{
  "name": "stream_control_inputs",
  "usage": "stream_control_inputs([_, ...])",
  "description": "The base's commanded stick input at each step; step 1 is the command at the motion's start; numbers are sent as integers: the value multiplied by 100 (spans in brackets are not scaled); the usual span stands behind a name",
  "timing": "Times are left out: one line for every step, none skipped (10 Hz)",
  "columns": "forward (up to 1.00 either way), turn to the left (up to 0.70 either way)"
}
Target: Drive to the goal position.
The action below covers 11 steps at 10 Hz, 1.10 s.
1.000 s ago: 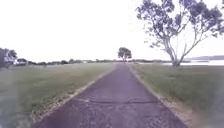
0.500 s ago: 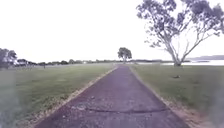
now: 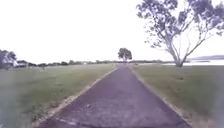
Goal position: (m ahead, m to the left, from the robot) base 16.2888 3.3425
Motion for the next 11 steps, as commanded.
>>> stream_control_inputs([70, 0])
stream_control_inputs([70, 0])
stream_control_inputs([70, 0])
stream_control_inputs([70, 0])
stream_control_inputs([70, 0])
stream_control_inputs([70, 0])
stream_control_inputs([70, 0])
stream_control_inputs([70, 0])
stream_control_inputs([70, 0])
stream_control_inputs([70, 0])
stream_control_inputs([70, 0])
